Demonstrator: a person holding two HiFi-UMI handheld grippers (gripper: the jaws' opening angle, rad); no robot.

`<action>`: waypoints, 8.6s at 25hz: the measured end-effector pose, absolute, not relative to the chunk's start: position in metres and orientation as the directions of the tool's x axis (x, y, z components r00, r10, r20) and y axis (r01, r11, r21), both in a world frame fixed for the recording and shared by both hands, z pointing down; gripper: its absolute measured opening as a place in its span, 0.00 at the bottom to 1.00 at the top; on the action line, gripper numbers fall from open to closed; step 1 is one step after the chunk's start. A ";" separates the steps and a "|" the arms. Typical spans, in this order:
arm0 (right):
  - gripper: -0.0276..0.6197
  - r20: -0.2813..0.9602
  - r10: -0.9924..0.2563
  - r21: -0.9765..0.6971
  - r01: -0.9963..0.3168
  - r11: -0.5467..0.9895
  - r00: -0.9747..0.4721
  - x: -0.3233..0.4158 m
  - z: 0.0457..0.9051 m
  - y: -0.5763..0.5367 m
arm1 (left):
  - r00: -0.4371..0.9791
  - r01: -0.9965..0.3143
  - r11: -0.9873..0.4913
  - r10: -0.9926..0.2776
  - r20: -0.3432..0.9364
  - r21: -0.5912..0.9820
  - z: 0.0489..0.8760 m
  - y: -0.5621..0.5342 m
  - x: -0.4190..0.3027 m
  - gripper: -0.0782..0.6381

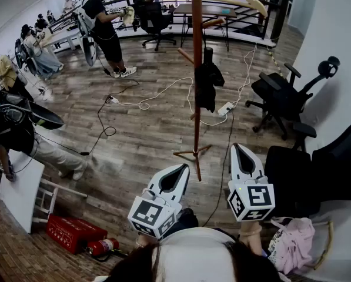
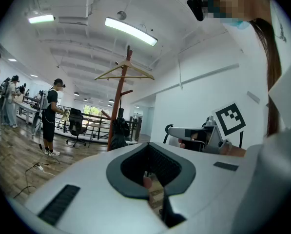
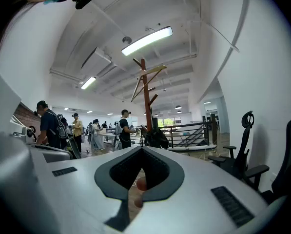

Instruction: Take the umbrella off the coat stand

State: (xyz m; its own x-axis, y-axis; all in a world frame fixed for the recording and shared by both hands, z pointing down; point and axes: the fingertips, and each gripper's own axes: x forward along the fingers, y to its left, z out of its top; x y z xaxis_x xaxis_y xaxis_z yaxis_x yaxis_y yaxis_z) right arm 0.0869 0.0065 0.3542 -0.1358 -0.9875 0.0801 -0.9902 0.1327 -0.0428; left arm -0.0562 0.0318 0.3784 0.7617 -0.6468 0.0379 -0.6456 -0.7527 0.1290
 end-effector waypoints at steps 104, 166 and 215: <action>0.37 0.195 -0.887 -0.119 -0.908 0.402 -0.419 0.111 0.405 -0.271 | 0.646 -0.760 -0.632 -0.760 0.072 0.150 0.392 -0.200 0.002 0.12; 0.44 0.221 -0.916 -0.068 -0.942 0.328 -0.334 0.107 0.425 -0.311 | 0.622 -0.782 -0.608 -0.774 0.118 0.139 0.400 -0.223 -0.014 0.12; 0.44 0.077 -0.972 -0.033 -0.975 0.221 -0.222 0.141 0.361 -0.264 | 0.673 -0.737 -0.663 -0.737 0.061 0.129 0.383 -0.181 -0.011 0.12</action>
